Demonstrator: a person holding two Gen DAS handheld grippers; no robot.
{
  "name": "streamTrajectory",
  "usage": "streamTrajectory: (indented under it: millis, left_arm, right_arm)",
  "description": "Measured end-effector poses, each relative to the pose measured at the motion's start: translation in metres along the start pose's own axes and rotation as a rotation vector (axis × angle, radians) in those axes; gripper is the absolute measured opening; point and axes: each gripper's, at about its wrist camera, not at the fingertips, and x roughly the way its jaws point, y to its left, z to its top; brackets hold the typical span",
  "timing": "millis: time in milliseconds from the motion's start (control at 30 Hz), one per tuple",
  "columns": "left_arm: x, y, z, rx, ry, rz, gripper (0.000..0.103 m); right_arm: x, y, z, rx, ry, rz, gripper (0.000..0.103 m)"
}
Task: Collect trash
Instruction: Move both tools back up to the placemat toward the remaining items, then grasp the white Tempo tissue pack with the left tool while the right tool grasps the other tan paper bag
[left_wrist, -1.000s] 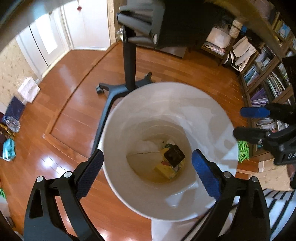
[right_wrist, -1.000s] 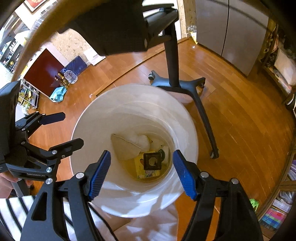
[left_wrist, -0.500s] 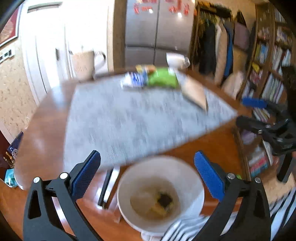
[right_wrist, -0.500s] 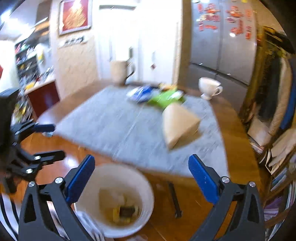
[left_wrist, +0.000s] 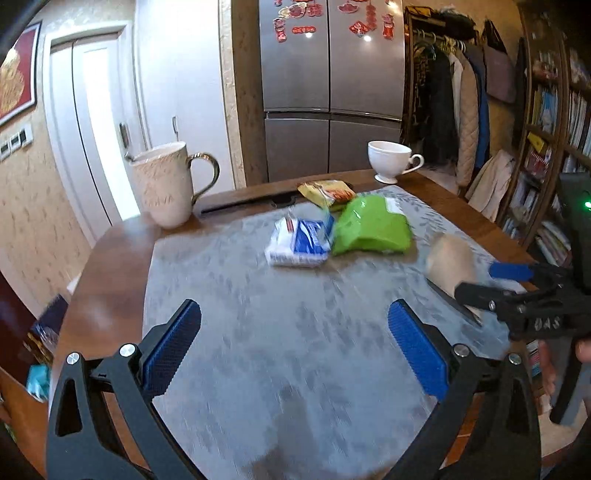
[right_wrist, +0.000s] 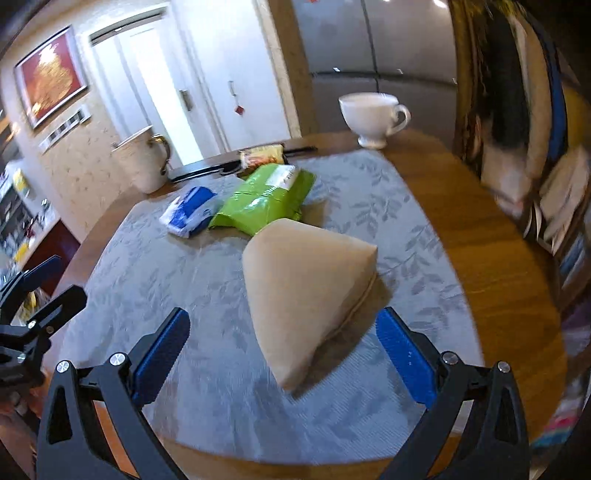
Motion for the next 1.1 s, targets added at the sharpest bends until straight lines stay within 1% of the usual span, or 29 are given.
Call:
streamTrajectory:
  millis: [100, 233, 300, 400, 467, 500, 567, 700, 733, 800, 867, 933, 1000, 1100]
  left_arm:
    - [0.017, 0.000, 0.009, 0.030, 0.020, 0.009, 0.102]
    - [0.046, 0.002, 0.022, 0.058, 0.061, 0.010, 0.102]
    - [0.058, 0.004, 0.026, 0.062, 0.079, 0.012, 0.102]
    - [0.077, 0.006, 0.032, 0.059, 0.104, 0.001, 0.102]
    - [0.086, 0.005, 0.034, 0.064, 0.115, 0.004, 0.102]
    - [0.088, 0.004, 0.035, 0.067, 0.117, 0.005, 0.102]
    - [0.093, 0.002, 0.036, 0.074, 0.119, -0.005, 0.102]
    - [0.103, -0.001, 0.042, 0.083, 0.124, -0.009, 0.102]
    - [0.105, -0.001, 0.043, 0.085, 0.126, -0.016, 0.102]
    - [0.111, -0.003, 0.046, 0.093, 0.135, -0.026, 0.102]
    - [0.116, -0.003, 0.046, 0.099, 0.152, -0.039, 0.102]
    - [0.123, -0.003, 0.046, 0.098, 0.169, -0.047, 0.102]
    - [0.131, -0.002, 0.047, 0.087, 0.198, -0.054, 0.102]
    - [0.135, 0.002, 0.050, 0.054, 0.201, -0.083, 0.102]
  right_arm:
    - [0.015, 0.007, -0.001, -0.039, 0.031, -0.040, 0.099]
    - [0.020, 0.006, 0.000, -0.102, 0.036, -0.079, 0.099]
    - [0.020, -0.006, 0.004, -0.093, 0.038, -0.093, 0.099]
    - [0.018, -0.028, 0.008, -0.035, 0.035, -0.084, 0.099]
    - [0.017, -0.039, 0.011, -0.026, 0.034, -0.104, 0.099]
    - [0.015, -0.044, 0.012, -0.026, 0.038, -0.097, 0.099]
    - [0.013, -0.051, 0.014, -0.016, 0.046, -0.049, 0.099]
    - [0.008, -0.061, 0.016, 0.096, 0.060, 0.041, 0.099]
    - [0.009, -0.059, 0.017, 0.099, 0.057, 0.051, 0.099]
    - [0.010, -0.052, 0.018, 0.062, 0.044, 0.040, 0.099]
    - [0.015, -0.046, 0.020, 0.005, 0.054, -0.006, 0.099]
    - [0.019, -0.045, 0.021, 0.008, 0.070, -0.002, 0.099]
    - [0.021, -0.044, 0.023, 0.012, 0.065, 0.000, 0.099]
    - [0.028, -0.037, 0.026, -0.028, 0.068, -0.027, 0.099]
